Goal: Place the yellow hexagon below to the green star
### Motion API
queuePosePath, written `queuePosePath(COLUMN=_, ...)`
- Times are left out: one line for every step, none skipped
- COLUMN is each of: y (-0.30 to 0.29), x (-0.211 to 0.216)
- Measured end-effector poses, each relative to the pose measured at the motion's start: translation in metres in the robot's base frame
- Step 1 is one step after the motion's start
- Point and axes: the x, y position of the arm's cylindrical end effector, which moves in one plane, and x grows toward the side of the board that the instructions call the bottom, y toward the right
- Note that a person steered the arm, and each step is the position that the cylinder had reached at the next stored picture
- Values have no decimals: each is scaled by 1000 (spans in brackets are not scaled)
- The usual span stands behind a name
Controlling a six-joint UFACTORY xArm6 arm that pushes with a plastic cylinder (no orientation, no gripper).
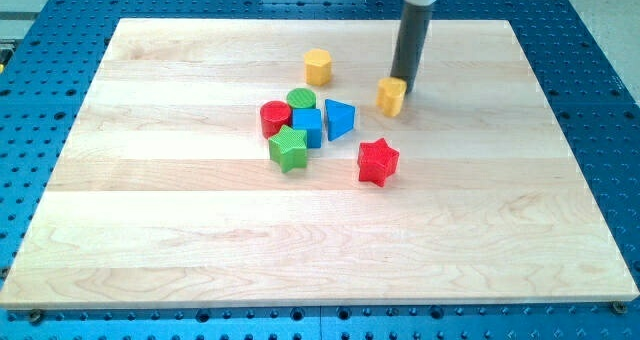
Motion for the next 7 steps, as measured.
queuePosePath(y=-4, x=43)
queuePosePath(y=20, x=58)
queuePosePath(y=-8, x=63)
queuePosePath(y=5, x=50)
queuePosePath(y=2, x=40)
queuePosePath(y=-9, x=40)
queuePosePath(y=-31, x=57)
